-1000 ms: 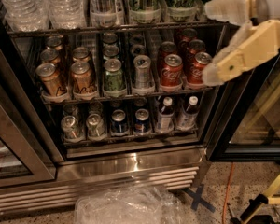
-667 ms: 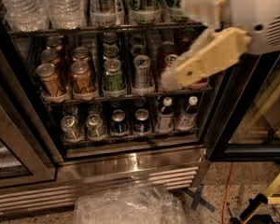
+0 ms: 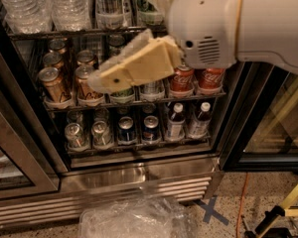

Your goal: Pick water bottle from top shelf of fridge

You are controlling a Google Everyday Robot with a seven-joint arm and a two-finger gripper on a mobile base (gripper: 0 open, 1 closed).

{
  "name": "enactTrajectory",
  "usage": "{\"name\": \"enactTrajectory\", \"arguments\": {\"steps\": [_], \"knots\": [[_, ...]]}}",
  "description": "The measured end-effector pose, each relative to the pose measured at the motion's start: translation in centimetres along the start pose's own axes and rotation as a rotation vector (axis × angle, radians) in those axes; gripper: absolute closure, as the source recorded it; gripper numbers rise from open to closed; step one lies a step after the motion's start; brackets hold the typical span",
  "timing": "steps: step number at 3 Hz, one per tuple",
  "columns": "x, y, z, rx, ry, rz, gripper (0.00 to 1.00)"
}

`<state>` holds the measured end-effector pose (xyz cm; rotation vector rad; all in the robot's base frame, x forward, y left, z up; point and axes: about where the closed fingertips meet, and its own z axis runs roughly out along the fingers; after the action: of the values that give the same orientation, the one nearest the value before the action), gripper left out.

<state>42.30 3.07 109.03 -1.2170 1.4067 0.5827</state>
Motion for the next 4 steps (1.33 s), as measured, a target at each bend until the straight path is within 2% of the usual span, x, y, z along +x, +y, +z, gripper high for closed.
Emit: {"name": "enactTrajectory", "arguments": {"steps": [1,2,3,4], "knots": [[-0.9,-0.4,0.3,0.029,-0.011,-0.016,0.00],[-1.7,0.0,0.4,0.032,-0.014,-0.032,0.00],[-1.9,0.4,2.7,0.045,0.005,-0.038,0.00],[-1.5,0.2,5.5,0.096,0.030,-0.041,0.00]]}}
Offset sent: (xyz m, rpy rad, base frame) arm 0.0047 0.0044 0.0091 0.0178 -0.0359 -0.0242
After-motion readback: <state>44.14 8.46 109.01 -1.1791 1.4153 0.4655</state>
